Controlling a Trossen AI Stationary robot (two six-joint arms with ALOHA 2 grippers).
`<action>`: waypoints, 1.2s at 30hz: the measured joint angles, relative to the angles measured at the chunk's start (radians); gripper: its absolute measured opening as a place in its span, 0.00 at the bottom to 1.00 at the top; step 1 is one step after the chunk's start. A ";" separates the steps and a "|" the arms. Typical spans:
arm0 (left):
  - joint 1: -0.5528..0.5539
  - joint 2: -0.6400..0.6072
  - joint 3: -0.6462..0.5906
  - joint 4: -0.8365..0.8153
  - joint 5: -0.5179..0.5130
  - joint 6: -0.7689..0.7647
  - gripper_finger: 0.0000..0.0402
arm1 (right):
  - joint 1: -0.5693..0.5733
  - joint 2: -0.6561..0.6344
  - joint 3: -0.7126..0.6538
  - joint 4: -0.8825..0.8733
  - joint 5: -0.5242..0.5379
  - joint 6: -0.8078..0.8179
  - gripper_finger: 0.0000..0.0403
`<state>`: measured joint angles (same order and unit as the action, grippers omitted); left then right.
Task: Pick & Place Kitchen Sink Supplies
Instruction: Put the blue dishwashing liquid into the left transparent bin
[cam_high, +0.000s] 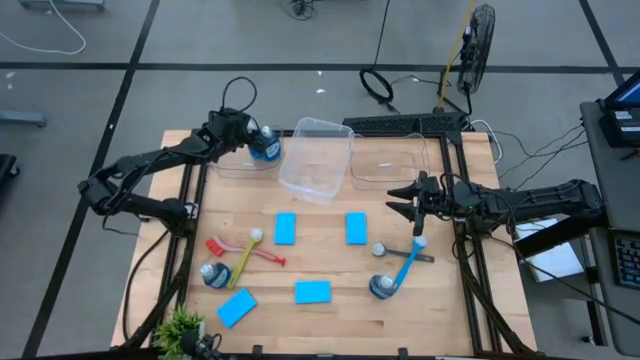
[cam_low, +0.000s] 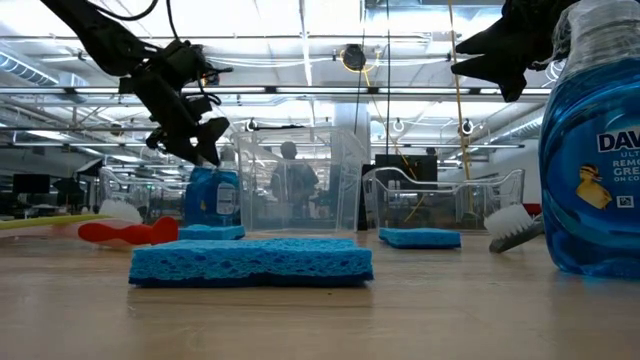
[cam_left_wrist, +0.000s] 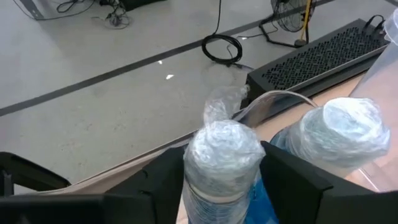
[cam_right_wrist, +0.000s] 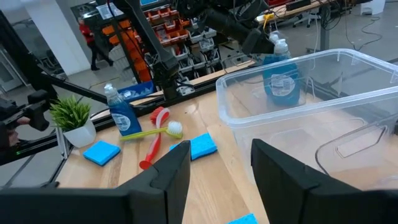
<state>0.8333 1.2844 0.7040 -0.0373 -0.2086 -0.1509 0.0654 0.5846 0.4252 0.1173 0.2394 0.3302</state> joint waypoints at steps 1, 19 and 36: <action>0.000 -0.005 0.000 -0.003 0.000 -0.005 0.54 | 0.000 0.000 0.000 0.000 0.000 0.000 0.38; -0.030 -0.360 0.000 -0.015 0.000 0.079 0.64 | 0.000 0.000 0.000 0.000 -0.004 -0.001 0.38; -0.443 -0.598 0.150 -0.088 -0.167 0.229 0.61 | 0.000 0.000 0.000 -0.001 -0.005 0.010 0.38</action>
<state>0.3903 0.6864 0.8540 -0.1253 -0.3752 0.0781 0.0654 0.5844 0.4252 0.1168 0.2346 0.3397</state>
